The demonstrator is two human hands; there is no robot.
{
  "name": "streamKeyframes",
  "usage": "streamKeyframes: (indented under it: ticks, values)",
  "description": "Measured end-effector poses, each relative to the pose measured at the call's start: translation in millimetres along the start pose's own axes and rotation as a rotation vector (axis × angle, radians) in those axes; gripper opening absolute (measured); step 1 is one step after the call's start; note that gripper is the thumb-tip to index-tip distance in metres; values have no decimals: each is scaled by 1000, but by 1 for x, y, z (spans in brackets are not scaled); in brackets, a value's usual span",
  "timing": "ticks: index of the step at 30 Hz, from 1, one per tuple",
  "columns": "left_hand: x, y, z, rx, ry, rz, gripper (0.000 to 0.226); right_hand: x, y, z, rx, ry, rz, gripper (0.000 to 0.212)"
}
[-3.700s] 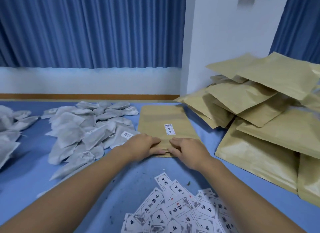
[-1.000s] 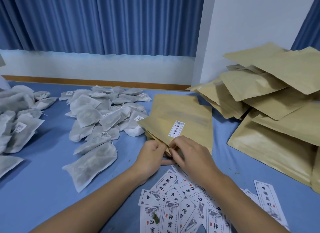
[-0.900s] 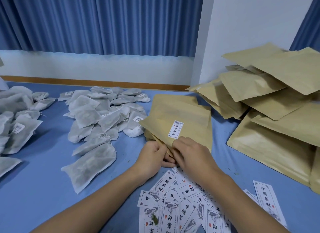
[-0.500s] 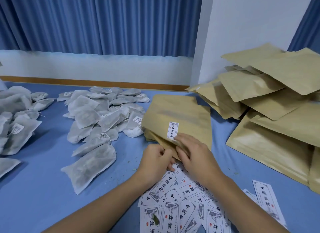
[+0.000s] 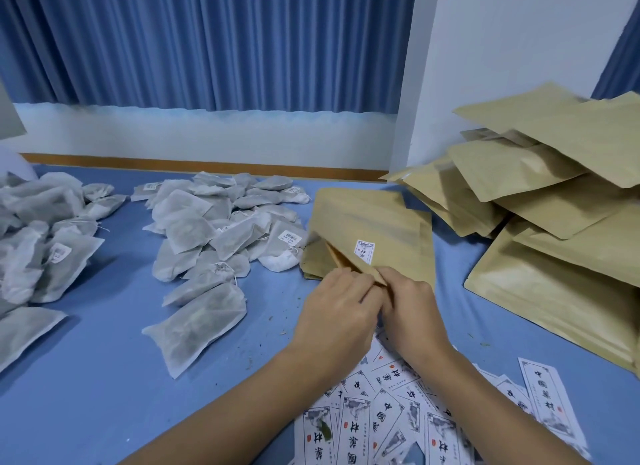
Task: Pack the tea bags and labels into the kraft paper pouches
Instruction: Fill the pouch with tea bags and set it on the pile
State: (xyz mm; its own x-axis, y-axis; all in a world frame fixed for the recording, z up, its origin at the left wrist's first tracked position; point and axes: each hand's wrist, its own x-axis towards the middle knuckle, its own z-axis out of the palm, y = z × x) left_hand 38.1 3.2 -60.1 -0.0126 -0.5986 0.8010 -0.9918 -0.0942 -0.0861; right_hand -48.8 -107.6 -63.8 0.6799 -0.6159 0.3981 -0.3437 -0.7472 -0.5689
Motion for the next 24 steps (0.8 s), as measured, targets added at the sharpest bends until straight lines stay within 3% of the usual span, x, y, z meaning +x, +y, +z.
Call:
streamKeyframes:
  ticks: [3, 6, 9, 11, 14, 16, 20, 22, 24]
  values:
    - [-2, 5, 0, 19, -55, -12, 16, 0, 1, 0, 54, 84, 27, 20]
    - [-5, 11, 6, 109, -185, -59, 25, 0, 1, 0, 76, 63, 1, 21]
    - [-6, 15, 4, 217, -472, -145, 27, -4, -3, 3, 52, 33, -59, 33]
    - [-10, 13, 4, 270, -642, -179, 42, -2, -6, 1, 51, 63, -62, 37]
    - [2, 14, 0, 305, -645, -183, 34, 19, -8, -10, 108, 268, 4, 33]
    - [10, 14, 2, 262, -647, -223, 27, 30, -13, -11, 97, 304, -33, 31]
    - [42, -17, 21, 123, -631, -457, 25, 21, -26, 4, -16, 265, -197, 43]
    - [61, -36, 27, 56, -625, -516, 14, 21, -22, 8, -21, 352, -300, 45]
    - [64, -61, 26, -103, -698, -654, 21, 24, -20, 11, -61, 478, -443, 45]
